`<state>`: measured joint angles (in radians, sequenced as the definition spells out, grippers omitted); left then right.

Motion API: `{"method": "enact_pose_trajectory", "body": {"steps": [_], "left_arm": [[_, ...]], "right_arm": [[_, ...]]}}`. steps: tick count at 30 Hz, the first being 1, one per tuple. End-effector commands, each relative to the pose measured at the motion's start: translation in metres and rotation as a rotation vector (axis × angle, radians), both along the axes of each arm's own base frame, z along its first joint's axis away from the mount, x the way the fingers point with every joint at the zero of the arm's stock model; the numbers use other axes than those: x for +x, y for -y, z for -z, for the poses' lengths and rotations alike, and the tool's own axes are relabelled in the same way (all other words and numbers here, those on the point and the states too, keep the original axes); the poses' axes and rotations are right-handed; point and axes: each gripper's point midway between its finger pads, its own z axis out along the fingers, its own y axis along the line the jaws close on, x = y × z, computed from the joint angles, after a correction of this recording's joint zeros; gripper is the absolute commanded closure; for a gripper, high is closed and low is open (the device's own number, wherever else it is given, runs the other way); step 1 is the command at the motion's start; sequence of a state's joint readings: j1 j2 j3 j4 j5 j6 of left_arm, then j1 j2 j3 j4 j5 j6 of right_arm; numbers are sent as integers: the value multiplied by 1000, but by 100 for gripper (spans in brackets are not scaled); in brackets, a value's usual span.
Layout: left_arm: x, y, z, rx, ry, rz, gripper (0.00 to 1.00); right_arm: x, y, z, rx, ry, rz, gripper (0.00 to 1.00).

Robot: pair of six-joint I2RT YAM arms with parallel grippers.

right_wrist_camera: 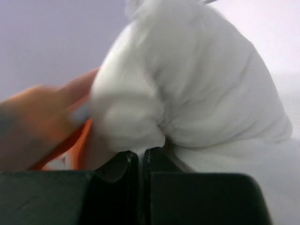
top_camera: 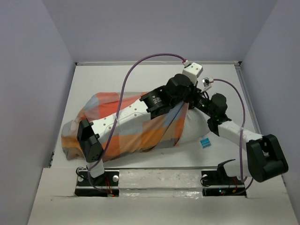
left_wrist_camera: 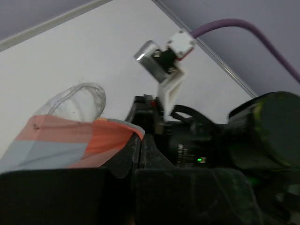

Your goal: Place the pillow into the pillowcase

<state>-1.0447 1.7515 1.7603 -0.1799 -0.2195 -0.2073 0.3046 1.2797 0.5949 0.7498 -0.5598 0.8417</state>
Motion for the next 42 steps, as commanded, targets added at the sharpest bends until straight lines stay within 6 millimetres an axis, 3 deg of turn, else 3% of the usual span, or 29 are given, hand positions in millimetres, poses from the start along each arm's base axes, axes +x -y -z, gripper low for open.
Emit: {"method": "enact_pose_trajectory", "body": {"steps": [1,4,7,9,10,11,12,13,15,16,17,18,19,20,22,23,25,26,28,29,30,31,33,35,36,38,40,41,42], "left_arm": [[-97,51,-161,-492,111,335,100],[-129,60,-176,-583,63,485,100],[-133,68,-168,-598,33,512,100],[-113,68,-175,-588,73,466,100],[-97,77,-165,-565,73,449,100],[-86,71,-186,-573,100,434,100],[-53,62,-191,-556,126,359,100],[-28,75,-170,-498,124,331,100],[9,80,-168,-509,40,383,100],[13,80,-174,-527,38,413,100],[9,67,-204,-571,100,429,100],[27,67,-185,-542,59,403,100],[16,52,-203,-554,65,400,100],[16,50,-196,-505,83,389,100],[14,40,-178,-390,64,312,82],[1,29,-181,-308,115,264,62],[-12,16,-185,-240,159,194,36],[-17,9,-176,-160,178,106,17],[-38,-15,-199,-139,242,29,8],[-66,-13,-203,-120,258,26,4],[-64,-37,-211,-73,308,-114,4],[-80,-59,-230,-81,341,-150,3],[-113,-73,-240,-27,395,-198,2],[-130,-108,-257,-21,419,-264,1],[-134,-125,-253,20,414,-340,1],[-132,-125,-238,15,366,-350,1],[-123,-116,-191,131,309,-346,1],[-120,-110,-151,178,250,-396,1],[-117,-110,-134,191,227,-424,1]], "right_arm": [[-29,-48,-18,143,56,-128,100],[-14,-39,-7,177,-4,-2,100],[-3,-26,-5,257,-89,131,100],[-15,-29,-16,347,-125,139,100],[-26,-37,-7,350,-173,153,100],[-36,-41,-7,358,-184,149,100],[-46,-43,-7,360,-186,145,100],[-55,-34,-6,361,-191,186,100],[-61,-26,5,291,-243,237,100],[-65,-24,6,259,-220,240,100],[-67,-22,10,248,-219,245,100],[-69,-20,14,208,-195,241,100],[-69,-18,20,168,-200,255,100],[-67,-14,18,147,-199,278,100],[-59,-8,18,83,-174,334,100],[-50,-8,20,19,-192,353,100],[-40,-14,17,-13,-204,355,100],[-32,-23,19,-33,-223,347,100],[-16,-21,22,-24,-270,381,100],[-6,-19,30,-20,-301,400,100],[3,-18,23,33,-315,397,100],[13,-15,13,74,-318,402,100],[38,7,1,174,-352,433,100],[52,27,-16,241,-339,481,100],[61,52,-27,302,-333,555,100],[65,84,-27,361,-339,644,100],[67,126,-24,425,-339,760,100],[61,149,-14,424,-340,822,100],[58,165,-7,422,-337,886,100]]}}
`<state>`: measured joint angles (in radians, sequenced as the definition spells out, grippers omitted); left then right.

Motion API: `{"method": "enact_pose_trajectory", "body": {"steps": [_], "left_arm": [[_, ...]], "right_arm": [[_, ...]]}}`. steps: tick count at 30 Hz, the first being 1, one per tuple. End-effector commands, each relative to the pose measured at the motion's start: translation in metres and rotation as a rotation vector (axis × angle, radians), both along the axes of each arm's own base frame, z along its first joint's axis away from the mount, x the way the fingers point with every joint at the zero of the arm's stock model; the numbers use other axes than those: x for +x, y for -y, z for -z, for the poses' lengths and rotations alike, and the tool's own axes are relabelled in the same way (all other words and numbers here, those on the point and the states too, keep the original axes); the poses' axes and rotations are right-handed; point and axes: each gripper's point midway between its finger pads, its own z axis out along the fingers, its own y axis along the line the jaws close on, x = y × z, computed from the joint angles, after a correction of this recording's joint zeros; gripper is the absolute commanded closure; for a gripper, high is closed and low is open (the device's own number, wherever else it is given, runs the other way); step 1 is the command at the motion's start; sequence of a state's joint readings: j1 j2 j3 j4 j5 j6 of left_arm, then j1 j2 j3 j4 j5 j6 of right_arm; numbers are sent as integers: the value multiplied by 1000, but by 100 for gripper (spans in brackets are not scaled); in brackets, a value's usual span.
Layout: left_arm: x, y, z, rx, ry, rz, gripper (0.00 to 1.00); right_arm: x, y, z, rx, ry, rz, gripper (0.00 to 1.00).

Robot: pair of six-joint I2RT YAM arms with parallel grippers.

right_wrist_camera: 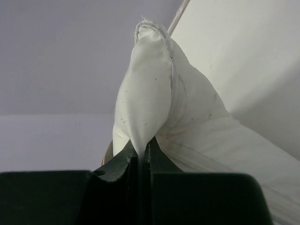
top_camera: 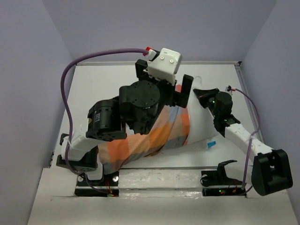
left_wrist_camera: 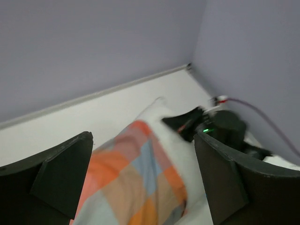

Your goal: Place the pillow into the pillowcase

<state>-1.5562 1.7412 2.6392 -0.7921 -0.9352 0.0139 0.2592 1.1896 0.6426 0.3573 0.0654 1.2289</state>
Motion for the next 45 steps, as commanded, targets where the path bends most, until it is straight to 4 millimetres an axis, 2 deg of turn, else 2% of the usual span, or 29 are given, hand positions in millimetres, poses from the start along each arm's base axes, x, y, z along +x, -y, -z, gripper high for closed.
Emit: {"method": "enact_pose_trajectory", "body": {"steps": [1,2,3,5,6,7,9,11,17,18,19,20,21,23,26,27,29,30,32,34,35,36,37,38,39,40,41,42,45], "left_arm": [[34,-3,117,204,-125,-306,1],[40,6,157,207,-165,-341,1],[41,15,179,205,-213,-297,1],[56,0,189,100,-268,-260,1],[61,9,234,97,-275,-238,1],[60,-8,224,9,-265,-225,1],[70,-24,242,-69,-325,-236,1],[67,-39,285,-93,-407,-228,1],[75,-61,365,-26,-540,-288,1],[84,-65,373,-25,-527,-311,17],[99,-76,378,-7,-503,-354,28],[111,-82,378,-8,-485,-375,60],[127,-81,372,-62,-456,-374,78],[171,-94,349,-130,-381,-404,100],[217,-105,341,-118,-344,-445,100],[231,-102,320,-140,-309,-452,100],[254,-98,324,-116,-311,-454,100],[266,-92,298,-134,-270,-435,100],[280,-87,288,-129,-269,-429,100],[274,-74,252,-163,-244,-353,94],[267,-71,243,-175,-238,-328,79],[257,-72,244,-169,-240,-327,44],[236,-70,227,-198,-218,-302,31],[222,-71,226,-205,-216,-292,19],[207,-75,248,-171,-241,-304,17],[175,-68,237,-196,-230,-250,17],[159,-75,263,-153,-256,-281,18],[137,-79,254,-180,-239,-262,19],[75,-60,278,-173,-285,-150,27]], "right_arm": [[-7,77,-22,88,88,272,100],[-15,86,-8,73,66,298,100],[-18,90,0,60,52,303,100],[-25,90,14,1,28,287,100],[-30,86,25,-51,13,252,100],[-32,85,32,-82,-3,235,100],[-37,85,40,-121,-30,222,100],[-45,89,40,-164,-21,219,100],[-52,78,17,-226,20,133,100],[-54,75,18,-233,25,111,100],[-58,69,13,-229,47,75,100],[-61,66,17,-231,43,55,100],[-64,60,19,-228,46,17,100],[-71,46,25,-214,47,-66,100],[-76,31,34,-188,26,-141,100],[-77,25,33,-172,30,-163,100],[-78,12,31,-156,37,-201,100],[-78,5,33,-146,28,-221,100],[-69,-1,21,-148,60,-235,100],[-50,0,20,-203,43,-225,100],[-44,-1,17,-223,45,-232,100],[-38,-2,15,-240,44,-240,100],[-28,-6,12,-258,43,-261,100],[-24,-8,10,-265,44,-271,100],[-20,-9,11,-276,37,-277,100],[-18,-10,9,-284,41,-288,100],[-13,-11,2,-298,54,-291,89],[-14,-10,5,-330,41,-301,81],[-16,-8,-8,-378,56,-312,48]]}}
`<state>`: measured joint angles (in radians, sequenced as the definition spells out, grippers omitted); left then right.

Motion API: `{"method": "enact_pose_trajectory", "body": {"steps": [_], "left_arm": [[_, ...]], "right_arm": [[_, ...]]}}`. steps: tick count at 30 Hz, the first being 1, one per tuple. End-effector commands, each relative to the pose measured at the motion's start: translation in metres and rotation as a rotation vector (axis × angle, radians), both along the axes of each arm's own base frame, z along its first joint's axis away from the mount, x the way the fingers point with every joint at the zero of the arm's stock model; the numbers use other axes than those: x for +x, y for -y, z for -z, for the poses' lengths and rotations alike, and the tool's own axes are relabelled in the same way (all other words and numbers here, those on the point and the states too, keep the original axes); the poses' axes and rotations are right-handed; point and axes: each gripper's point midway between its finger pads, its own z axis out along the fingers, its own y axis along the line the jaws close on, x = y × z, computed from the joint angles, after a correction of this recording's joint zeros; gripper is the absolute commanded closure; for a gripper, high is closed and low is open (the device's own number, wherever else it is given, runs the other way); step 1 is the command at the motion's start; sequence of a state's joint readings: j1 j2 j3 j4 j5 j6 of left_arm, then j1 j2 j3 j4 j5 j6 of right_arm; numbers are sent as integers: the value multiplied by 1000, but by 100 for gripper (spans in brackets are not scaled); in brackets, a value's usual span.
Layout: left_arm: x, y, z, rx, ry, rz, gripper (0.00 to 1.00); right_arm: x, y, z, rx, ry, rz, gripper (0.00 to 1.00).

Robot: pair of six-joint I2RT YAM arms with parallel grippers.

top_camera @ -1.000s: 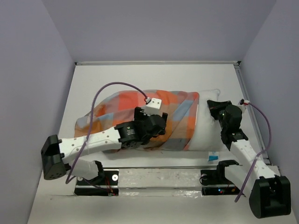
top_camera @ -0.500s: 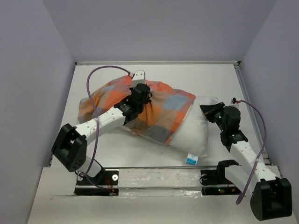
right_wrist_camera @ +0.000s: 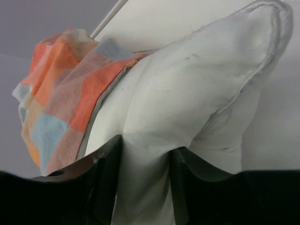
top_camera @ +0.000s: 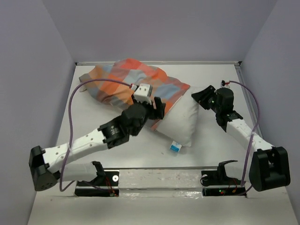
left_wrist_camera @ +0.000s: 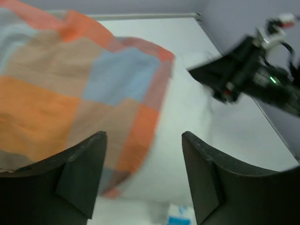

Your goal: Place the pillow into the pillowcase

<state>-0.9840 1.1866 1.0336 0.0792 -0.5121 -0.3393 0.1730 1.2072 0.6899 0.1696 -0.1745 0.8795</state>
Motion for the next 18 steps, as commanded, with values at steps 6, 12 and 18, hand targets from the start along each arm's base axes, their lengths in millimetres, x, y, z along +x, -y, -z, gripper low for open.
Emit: {"method": "enact_pose_trajectory", "body": {"steps": [6,12,18], "left_arm": [[-127,5,85,95,-93,98,42],[-112,-9,140,164,-145,1,31],[-65,-15,138,71,-92,-13,31]], "right_arm": [[-30,2,-61,-185,147,-118,28],[-84,-7,-56,-265,148,-288,27],[-122,-33,-33,-250,106,-417,31]]}}
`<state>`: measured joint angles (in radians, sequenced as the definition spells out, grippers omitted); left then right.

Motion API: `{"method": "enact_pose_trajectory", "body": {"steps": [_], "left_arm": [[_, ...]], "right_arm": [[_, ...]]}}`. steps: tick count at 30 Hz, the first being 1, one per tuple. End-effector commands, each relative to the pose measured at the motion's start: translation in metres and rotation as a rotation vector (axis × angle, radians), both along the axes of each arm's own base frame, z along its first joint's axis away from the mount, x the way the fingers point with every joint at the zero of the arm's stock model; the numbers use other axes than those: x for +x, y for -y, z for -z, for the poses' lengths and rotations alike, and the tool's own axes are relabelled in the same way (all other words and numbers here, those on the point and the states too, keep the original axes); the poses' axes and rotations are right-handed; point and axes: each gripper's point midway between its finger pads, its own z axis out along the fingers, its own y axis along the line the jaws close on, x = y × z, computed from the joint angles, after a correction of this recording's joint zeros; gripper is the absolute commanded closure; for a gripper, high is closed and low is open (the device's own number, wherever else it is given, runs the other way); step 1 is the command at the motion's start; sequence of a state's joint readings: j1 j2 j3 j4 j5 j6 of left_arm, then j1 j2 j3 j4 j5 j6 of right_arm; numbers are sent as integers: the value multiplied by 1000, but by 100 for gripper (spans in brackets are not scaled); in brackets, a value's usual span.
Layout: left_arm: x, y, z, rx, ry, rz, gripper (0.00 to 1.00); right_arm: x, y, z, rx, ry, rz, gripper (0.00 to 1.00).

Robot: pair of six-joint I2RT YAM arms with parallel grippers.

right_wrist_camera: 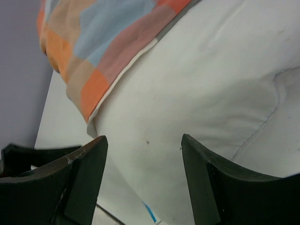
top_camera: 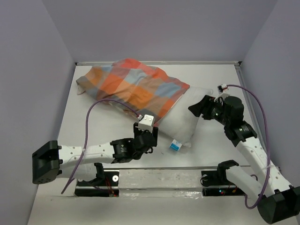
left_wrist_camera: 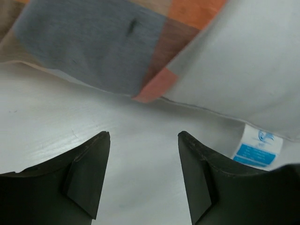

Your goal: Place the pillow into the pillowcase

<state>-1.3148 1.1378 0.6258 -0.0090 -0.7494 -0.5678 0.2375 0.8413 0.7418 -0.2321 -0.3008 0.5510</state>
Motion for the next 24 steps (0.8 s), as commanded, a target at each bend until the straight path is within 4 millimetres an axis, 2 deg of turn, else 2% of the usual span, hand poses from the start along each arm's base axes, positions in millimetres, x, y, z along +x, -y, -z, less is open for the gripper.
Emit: {"method": "enact_pose_trajectory", "body": {"steps": [1,3,4,6,8,12,15,18,21,24], "left_arm": [[37,4,-26,-177,88,-24,32],[45,12,-30,-176,106,10,34],[46,19,-25,-154,104,35,35],[44,35,-27,-146,100,103,36],[44,42,-20,-127,91,127,37],[54,39,-19,-109,99,102,39],[68,28,-27,-90,127,20,53],[73,24,-32,-69,141,-9,62],[76,25,-34,-46,145,-17,63],[78,30,-30,-33,146,2,66]], "right_arm": [[-35,-22,25,-33,-65,-139,31],[-43,-32,35,-38,-90,-170,31],[-46,-36,38,-46,-94,-180,30],[-48,-38,42,-60,-102,-181,27],[-46,-32,49,-99,-113,-147,23],[-50,-24,59,-130,-149,-112,18],[-53,-15,75,-162,-189,-76,16],[-61,-21,94,-171,-248,-114,15],[-64,-21,110,-181,-282,-115,14],[-65,-29,112,-145,-287,-142,13]]}}
